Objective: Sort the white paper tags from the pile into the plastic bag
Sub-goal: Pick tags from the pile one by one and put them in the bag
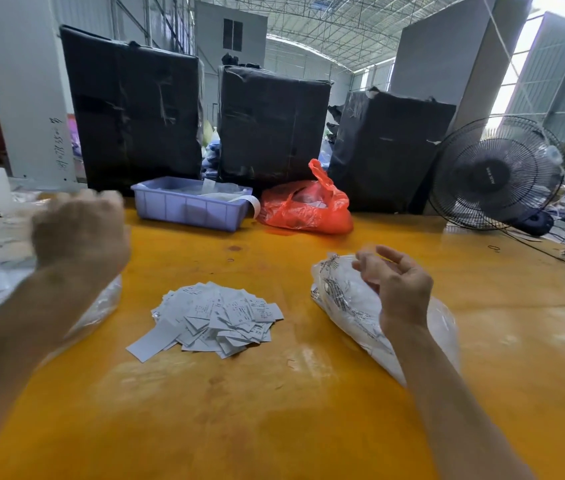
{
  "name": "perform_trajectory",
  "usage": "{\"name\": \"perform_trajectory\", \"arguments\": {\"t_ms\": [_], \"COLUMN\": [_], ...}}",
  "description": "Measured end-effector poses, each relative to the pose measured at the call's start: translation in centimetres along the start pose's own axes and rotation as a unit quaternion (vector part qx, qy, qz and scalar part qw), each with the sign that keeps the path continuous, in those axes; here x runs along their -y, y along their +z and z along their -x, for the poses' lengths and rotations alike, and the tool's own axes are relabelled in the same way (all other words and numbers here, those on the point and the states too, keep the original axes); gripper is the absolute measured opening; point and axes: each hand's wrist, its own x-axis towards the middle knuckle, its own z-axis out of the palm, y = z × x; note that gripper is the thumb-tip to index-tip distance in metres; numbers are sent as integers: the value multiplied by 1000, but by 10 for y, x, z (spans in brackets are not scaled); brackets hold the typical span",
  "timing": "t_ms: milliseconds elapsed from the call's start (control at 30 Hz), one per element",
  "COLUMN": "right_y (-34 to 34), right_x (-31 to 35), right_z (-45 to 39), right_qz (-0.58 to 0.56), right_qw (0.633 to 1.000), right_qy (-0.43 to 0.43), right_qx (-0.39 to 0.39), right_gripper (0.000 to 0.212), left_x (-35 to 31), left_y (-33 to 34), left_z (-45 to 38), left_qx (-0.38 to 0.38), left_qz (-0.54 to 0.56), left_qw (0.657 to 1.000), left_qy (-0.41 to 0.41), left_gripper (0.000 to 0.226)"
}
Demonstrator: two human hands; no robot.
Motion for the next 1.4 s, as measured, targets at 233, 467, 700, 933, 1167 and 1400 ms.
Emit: {"name": "perform_trajectory", "arguments": {"t_ms": [233, 467, 700, 933, 1167, 1400], "right_y": [52, 54, 52, 52, 53, 56], "right_x": [-4, -8, -10, -12, -13, -15], "right_z": [55, 58, 55, 63, 69, 71], "right_qz": [-109, -149, -105, 2, 30, 7], "right_qw": [927, 902, 909, 925, 909, 915], "right_qy": [199, 213, 253, 202, 211, 218], "right_qx": [300, 345, 314, 322, 357, 340], "right_gripper": [37, 40, 57, 21, 4, 5], "left_x": [-101, -111, -108, -105, -104, -103], "left_y": [-26, 0, 3, 9, 12, 17], "left_z": [81, 102, 99, 100, 98, 99], "left_qx": [421, 439, 338, 278, 244, 276], "left_qz": [513, 687, 684, 671, 691, 689], "left_qw": [748, 545, 593, 626, 613, 624], "left_qy": [-10, -195, -256, -284, -295, -243], "left_gripper": [26, 39, 37, 38, 12, 31]}}
